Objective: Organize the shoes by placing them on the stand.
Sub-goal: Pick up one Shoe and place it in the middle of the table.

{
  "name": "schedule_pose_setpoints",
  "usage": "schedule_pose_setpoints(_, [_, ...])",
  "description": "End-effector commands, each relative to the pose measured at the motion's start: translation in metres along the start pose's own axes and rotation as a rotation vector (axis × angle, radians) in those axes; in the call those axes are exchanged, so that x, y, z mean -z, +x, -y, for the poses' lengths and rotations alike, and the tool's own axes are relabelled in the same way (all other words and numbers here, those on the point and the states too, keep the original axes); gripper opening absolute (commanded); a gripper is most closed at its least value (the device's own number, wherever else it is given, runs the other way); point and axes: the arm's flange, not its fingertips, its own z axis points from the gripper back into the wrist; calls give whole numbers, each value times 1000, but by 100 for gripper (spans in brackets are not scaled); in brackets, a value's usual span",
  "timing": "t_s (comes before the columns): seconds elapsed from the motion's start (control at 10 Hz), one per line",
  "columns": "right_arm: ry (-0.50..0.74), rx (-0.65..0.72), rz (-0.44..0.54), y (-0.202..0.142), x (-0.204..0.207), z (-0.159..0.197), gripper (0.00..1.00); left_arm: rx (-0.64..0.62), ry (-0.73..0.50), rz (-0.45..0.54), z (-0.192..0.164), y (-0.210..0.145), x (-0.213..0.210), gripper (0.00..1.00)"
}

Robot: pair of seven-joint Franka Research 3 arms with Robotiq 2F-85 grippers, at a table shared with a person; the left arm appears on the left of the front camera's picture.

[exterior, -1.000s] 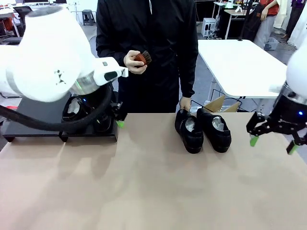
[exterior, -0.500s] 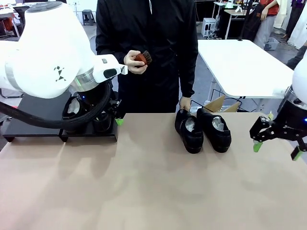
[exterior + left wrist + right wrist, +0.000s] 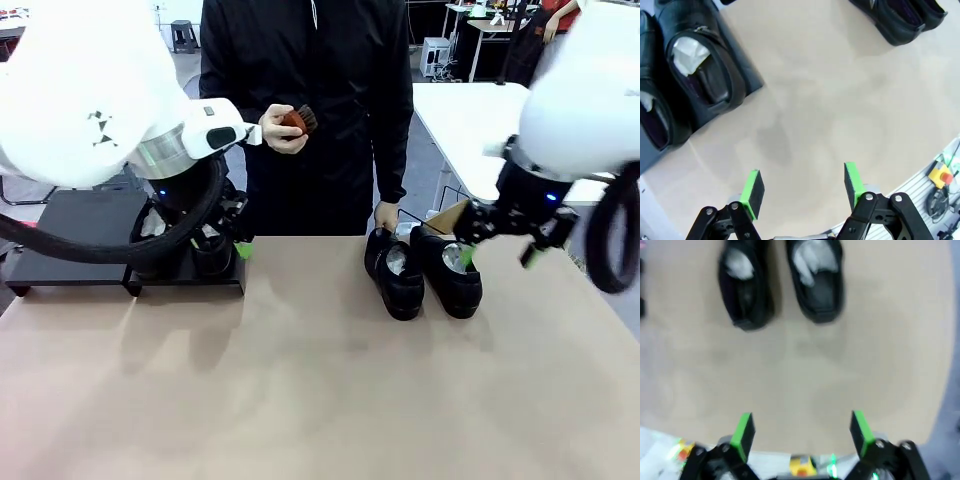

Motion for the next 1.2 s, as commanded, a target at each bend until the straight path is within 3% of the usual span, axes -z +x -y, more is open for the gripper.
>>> schedule_pose_setpoints(0.0, [-8, -46, -70, 51, 13, -8, 100, -45, -20, -2, -14, -13, 2, 83])
schedule_pose_setpoints(0.1, [0, 0, 0, 0, 0, 0, 100, -65, 2, -13, -19, -13, 2, 83])
schedule_pose_setpoints(0.2, [0, 0, 0, 0, 0, 0, 100, -20, 0, 0, -7, -5, -2, 83])
schedule_pose_setpoints(0.3, [6, -24, -33, 37, 18, -8, 100, -20, 0, 0, -7, -5, -2, 83])
schedule_pose_setpoints(0.4, [11, -67, -30, 21, 18, -10, 100, -20, 0, 0, -7, -5, -2, 83])
schedule_pose_setpoints(0.7, [-41, -207, -67, 85, 61, -49, 100, -20, 0, 0, -7, -5, -2, 83])
schedule_pose_setpoints(1.1, [-34, -193, -90, 124, 106, -55, 100, -20, 0, 0, -7, -5, -2, 83])
